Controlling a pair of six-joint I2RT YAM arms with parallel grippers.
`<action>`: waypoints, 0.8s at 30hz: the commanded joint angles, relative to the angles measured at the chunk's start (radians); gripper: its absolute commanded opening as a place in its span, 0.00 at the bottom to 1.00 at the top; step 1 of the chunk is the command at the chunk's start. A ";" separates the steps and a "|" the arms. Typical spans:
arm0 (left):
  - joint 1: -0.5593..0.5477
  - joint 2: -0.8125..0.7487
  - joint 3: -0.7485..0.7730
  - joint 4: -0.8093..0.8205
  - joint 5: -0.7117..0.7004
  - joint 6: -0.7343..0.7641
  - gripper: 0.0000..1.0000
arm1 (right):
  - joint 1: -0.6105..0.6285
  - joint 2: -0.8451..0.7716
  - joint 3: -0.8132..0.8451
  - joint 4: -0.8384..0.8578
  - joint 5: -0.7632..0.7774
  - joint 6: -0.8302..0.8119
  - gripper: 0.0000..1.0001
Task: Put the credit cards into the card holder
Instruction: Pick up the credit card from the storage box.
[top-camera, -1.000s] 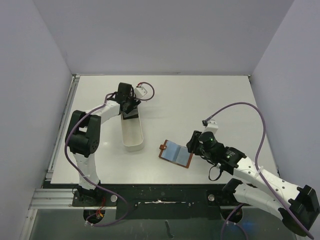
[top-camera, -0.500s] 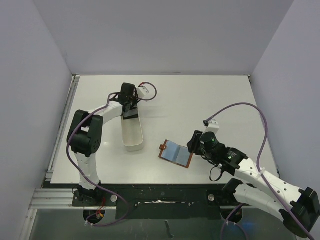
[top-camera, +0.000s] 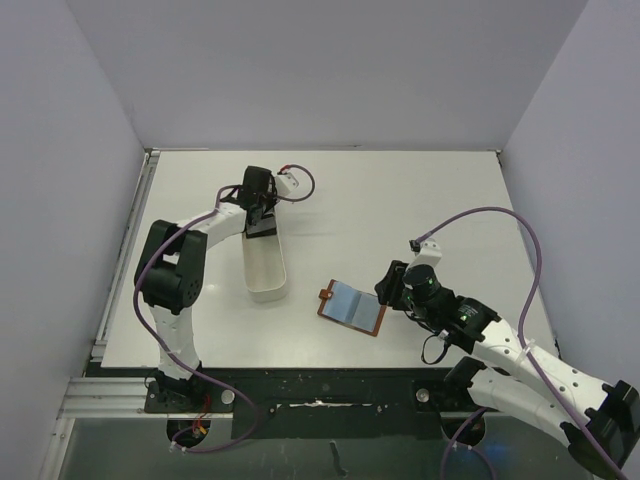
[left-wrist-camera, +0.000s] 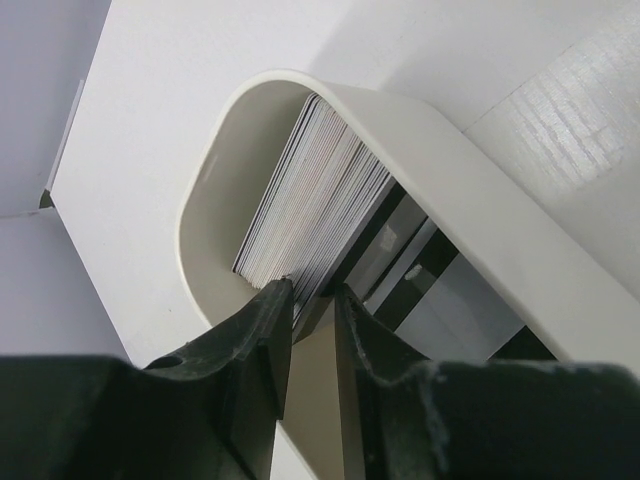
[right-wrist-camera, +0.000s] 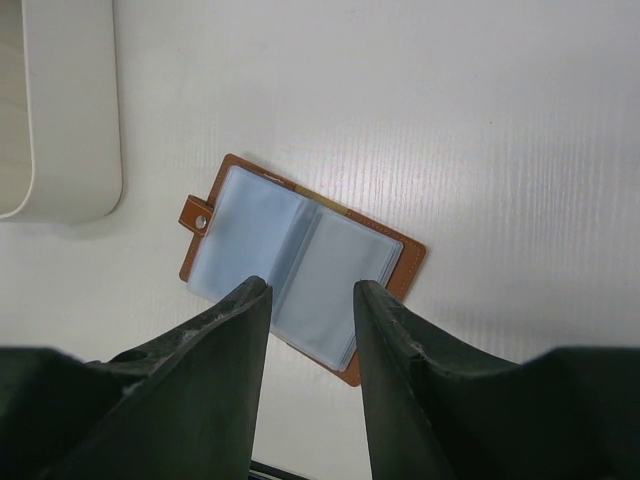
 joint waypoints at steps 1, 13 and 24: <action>-0.003 -0.046 0.034 0.053 -0.046 -0.001 0.19 | -0.006 -0.024 -0.002 0.032 0.016 -0.010 0.40; -0.048 -0.172 0.082 -0.202 -0.018 -0.108 0.00 | -0.006 -0.081 -0.069 0.102 -0.029 0.014 0.40; -0.079 -0.378 0.060 -0.323 0.027 -0.373 0.00 | -0.003 -0.094 -0.080 0.101 -0.086 0.057 0.39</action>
